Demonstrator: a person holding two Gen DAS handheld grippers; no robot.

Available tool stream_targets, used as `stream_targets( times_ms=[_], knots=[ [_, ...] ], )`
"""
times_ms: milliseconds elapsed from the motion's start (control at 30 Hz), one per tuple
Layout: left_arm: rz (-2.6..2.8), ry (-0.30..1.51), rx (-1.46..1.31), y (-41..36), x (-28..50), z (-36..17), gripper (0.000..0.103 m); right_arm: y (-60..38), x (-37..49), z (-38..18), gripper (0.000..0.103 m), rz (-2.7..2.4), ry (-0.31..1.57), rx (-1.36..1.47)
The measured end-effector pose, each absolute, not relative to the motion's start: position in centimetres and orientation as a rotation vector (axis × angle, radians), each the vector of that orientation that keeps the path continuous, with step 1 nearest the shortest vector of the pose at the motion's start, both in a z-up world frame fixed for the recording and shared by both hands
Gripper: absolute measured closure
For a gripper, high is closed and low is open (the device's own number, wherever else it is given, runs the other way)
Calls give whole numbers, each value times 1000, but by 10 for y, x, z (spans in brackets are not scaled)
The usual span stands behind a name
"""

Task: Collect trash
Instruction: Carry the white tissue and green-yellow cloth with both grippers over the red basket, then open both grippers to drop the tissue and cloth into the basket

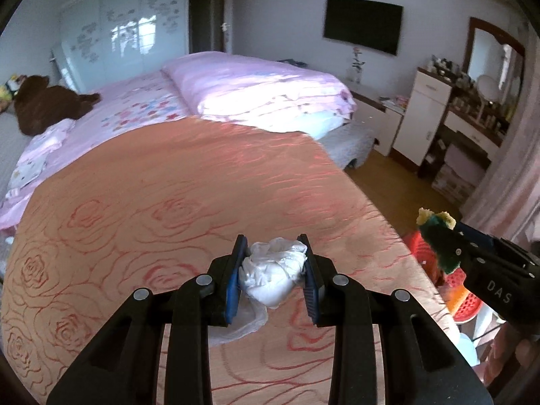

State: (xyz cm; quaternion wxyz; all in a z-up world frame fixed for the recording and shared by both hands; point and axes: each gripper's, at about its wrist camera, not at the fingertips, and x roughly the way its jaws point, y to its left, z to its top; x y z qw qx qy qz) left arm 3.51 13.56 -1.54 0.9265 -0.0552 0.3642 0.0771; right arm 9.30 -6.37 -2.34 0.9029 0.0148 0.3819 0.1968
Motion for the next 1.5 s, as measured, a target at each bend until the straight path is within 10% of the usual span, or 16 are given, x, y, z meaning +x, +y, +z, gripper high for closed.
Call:
stream_targets(
  times_ms=[1233,1500],
  knots=[
    [-370,932,14,-51,112,-66,72,-241,114,-82,62,119,917,227],
    [-368,903,25,-55,110,-64,35,-244,117,-87,52,122,936,265]
  ],
)
